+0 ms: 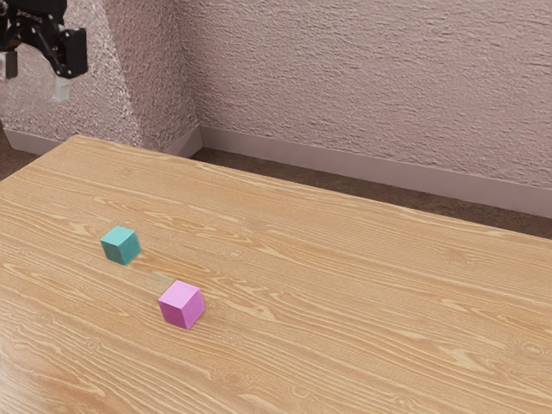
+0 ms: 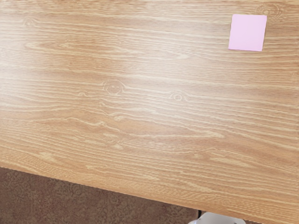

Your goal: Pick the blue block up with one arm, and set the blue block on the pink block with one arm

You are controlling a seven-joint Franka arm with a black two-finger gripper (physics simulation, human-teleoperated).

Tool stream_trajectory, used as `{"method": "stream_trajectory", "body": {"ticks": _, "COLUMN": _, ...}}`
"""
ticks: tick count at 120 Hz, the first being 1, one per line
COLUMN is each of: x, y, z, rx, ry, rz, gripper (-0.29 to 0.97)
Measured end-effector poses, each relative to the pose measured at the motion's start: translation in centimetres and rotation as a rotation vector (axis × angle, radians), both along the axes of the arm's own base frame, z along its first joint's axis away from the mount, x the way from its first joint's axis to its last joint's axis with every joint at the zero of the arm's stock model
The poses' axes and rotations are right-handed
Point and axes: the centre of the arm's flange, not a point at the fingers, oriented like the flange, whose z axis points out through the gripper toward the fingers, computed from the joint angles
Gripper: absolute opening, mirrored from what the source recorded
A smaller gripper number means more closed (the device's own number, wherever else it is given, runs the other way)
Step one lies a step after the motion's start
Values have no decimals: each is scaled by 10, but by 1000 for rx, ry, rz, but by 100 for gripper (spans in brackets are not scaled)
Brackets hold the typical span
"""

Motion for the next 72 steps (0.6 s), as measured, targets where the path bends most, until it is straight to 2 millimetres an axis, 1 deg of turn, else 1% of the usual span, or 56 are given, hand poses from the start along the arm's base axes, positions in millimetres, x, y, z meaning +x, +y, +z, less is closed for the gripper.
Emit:
{"method": "stream_trajectory", "body": {"ticks": 6, "x": 7, "y": -5, "z": 3, "rx": -3, "ry": -57, "rz": -28, "gripper": 68}}
{"method": "stream_trajectory", "body": {"ticks": 12, "x": 12, "y": -11, "z": 12, "rx": -9, "ry": -123, "rz": -49, "gripper": 68}}
{"method": "stream_trajectory", "body": {"ticks": 19, "x": 19, "y": -25, "z": 17, "rx": -7, "ry": -182, "rz": -86, "gripper": 68}}
{"method": "stream_trajectory", "body": {"ticks": 30, "x": 46, "y": -57, "z": 2, "rx": 12, "ry": -219, "rz": -145, "gripper": 68}}
{"method": "stream_trajectory", "body": {"ticks": 34, "x": 59, "y": -68, "z": -8, "rx": 16, "ry": -219, "rz": -164, "gripper": 68}}
{"method": "stream_trajectory", "body": {"ticks": 37, "x": 69, "y": -74, "z": -16, "rx": 22, "ry": -220, "rz": -176, "gripper": 68}}
{"method": "stream_trajectory", "body": {"ticks": 39, "x": 76, "y": -74, "z": -21, "rx": 26, "ry": -222, "rz": -178, "gripper": 68}}
{"method": "stream_trajectory", "body": {"ticks": 42, "x": 88, "y": -65, "z": -30, "rx": 34, "ry": -223, "rz": -168, "gripper": 68}}
{"method": "stream_trajectory", "body": {"ticks": 44, "x": 95, "y": -54, "z": -34, "rx": 37, "ry": -225, "rz": -152, "gripper": 68}}
{"method": "stream_trajectory", "body": {"ticks": 48, "x": 109, "y": -20, "z": -45, "rx": 38, "ry": -223, "rz": -101, "gripper": 68}}
{"method": "stream_trajectory", "body": {"ticks": 53, "x": 127, "y": 25, "z": -67, "rx": 28, "ry": -205, "rz": -29, "gripper": 68}}
{"method": "stream_trajectory", "body": {"ticks": 57, "x": 137, "y": 48, "z": -85, "rx": 15, "ry": -188, "rz": 4, "gripper": 68}}
{"method": "stream_trajectory", "body": {"ticks": 60, "x": 143, "y": 58, "z": -99, "rx": 6, "ry": -175, "rz": 15, "gripper": 68}}
{"method": "stream_trajectory", "body": {"ticks": 63, "x": 148, "y": 63, "z": -110, "rx": -4, "ry": -167, "rz": 17, "gripper": 68}}
{"method": "stream_trajectory", "body": {"ticks": 72, "x": 160, "y": 67, "z": -145, "rx": -31, "ry": -136, "rz": 2, "gripper": 68}}
